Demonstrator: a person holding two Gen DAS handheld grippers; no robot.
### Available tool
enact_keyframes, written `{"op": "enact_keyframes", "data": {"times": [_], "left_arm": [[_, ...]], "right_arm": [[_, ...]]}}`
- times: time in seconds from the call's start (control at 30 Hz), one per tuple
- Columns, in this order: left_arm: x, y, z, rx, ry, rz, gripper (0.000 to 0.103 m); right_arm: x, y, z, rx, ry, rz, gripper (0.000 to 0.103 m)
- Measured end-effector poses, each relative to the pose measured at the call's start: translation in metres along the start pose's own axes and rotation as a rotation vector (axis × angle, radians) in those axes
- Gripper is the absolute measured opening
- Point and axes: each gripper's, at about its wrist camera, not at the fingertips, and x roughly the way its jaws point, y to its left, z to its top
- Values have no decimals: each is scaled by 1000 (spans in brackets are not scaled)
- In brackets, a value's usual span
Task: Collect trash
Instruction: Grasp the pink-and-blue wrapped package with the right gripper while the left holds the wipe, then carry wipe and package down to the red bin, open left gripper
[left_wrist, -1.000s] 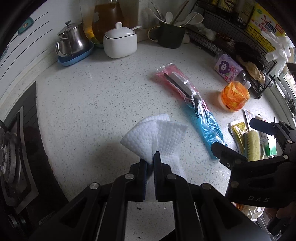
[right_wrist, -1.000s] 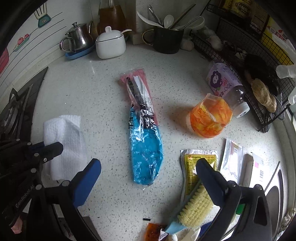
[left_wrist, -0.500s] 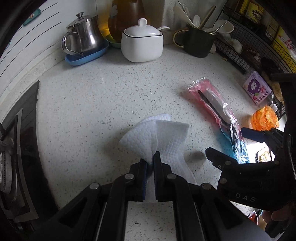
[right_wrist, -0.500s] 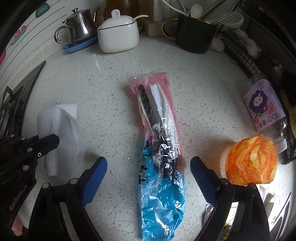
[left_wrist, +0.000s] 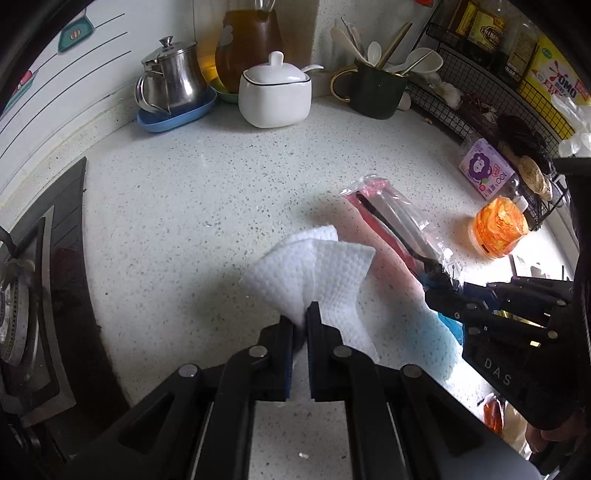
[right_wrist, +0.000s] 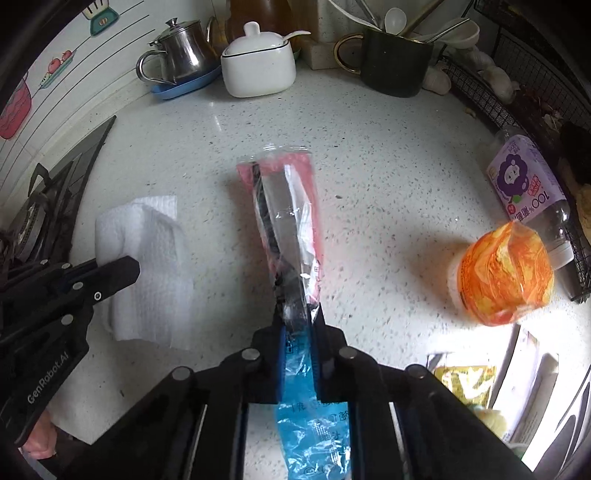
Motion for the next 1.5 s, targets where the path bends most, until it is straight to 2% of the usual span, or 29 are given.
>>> {"op": "enact_keyframes", "data": {"times": [0.23, 0.37, 0.5, 0.9, 1.2, 1.5], "left_arm": [[-48, -8, -33, 32, -28, 3, 5], [-75, -16, -58, 39, -39, -2, 5], [-104, -30, -93, 64, -66, -3, 5], [-186, -61, -204, 70, -106, 8, 5], [-204, -60, -267, 80, -77, 16, 5], [-164, -54, -307, 124, 34, -5, 5]], "right_arm": [[-54, 17, -40, 19, -51, 5, 9], [-90, 22, -81, 32, -84, -3, 9], [-122, 31, -122, 41, -125, -3, 9], [-176, 64, -215, 32, -199, -5, 9], [-183, 85, -281, 52, -177, 5, 9], [-134, 94, -311, 113, -67, 11, 9]]}}
